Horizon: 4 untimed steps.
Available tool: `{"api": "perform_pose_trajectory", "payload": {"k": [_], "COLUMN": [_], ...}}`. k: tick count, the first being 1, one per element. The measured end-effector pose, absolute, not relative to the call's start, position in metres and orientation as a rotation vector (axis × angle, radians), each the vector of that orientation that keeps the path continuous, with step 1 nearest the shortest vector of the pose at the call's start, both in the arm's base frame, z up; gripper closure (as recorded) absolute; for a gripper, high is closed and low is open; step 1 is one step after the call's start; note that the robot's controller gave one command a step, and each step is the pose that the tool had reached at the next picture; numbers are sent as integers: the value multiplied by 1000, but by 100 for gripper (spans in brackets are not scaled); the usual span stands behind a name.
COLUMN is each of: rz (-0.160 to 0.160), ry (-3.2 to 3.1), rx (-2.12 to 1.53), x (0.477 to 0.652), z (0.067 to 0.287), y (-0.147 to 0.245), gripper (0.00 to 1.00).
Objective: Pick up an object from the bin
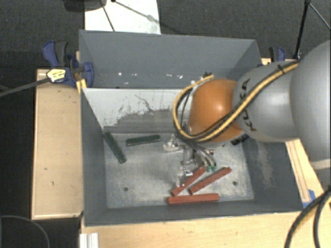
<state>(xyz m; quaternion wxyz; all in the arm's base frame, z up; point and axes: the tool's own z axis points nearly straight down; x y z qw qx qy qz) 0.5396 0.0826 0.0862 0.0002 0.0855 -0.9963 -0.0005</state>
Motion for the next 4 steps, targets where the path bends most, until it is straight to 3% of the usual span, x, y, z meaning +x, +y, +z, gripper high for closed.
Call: {"api": "perform_pose_trajectory", "payload": {"k": [1, 2, 3, 4], "rz": [-2, 0, 0, 1], "ry": [-3119, -3113, -3113, -3117], "rx": [428, 425, 425, 438], "x": [523, 478, 478, 505], "z": [96, 86, 86, 289], "y": [56, 50, 50, 19], "gripper": [0, 100, 100, 100]}}
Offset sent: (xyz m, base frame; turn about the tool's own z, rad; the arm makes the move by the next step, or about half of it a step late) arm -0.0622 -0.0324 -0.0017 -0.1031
